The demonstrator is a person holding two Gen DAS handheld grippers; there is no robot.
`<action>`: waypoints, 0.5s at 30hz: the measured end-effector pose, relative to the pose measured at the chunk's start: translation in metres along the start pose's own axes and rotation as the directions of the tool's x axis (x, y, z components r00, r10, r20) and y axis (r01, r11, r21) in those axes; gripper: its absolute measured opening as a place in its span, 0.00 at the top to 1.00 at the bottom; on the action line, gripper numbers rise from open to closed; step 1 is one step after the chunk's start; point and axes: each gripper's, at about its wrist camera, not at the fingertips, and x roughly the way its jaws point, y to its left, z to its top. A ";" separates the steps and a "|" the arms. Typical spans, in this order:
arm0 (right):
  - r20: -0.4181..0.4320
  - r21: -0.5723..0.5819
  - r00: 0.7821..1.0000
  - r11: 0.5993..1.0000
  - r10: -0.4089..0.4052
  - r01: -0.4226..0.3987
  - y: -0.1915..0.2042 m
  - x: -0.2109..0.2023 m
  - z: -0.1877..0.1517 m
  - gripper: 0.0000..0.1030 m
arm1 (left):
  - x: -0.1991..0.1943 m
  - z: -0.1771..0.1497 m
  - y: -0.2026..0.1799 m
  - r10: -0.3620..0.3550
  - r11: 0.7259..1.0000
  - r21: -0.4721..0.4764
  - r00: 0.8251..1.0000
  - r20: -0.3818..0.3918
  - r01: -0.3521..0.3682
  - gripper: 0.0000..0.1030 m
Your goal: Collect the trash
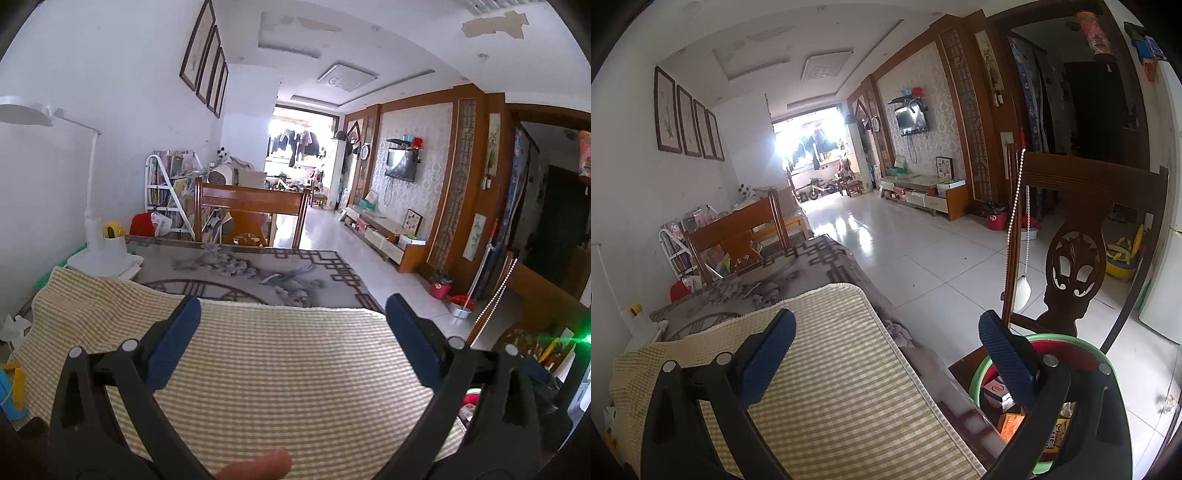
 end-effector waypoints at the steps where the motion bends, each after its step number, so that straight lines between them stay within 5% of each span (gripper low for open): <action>1: -0.002 -0.003 1.000 1.000 0.000 0.000 0.001 0.000 0.000 0.07 | 0.001 0.000 0.001 -0.001 1.000 -0.004 1.000 -0.005 0.001 0.05; 15: -0.017 -0.050 1.000 0.999 -0.009 0.008 0.006 0.004 -0.005 0.07 | 0.004 -0.001 0.007 0.000 0.999 -0.032 0.999 -0.045 -0.002 0.05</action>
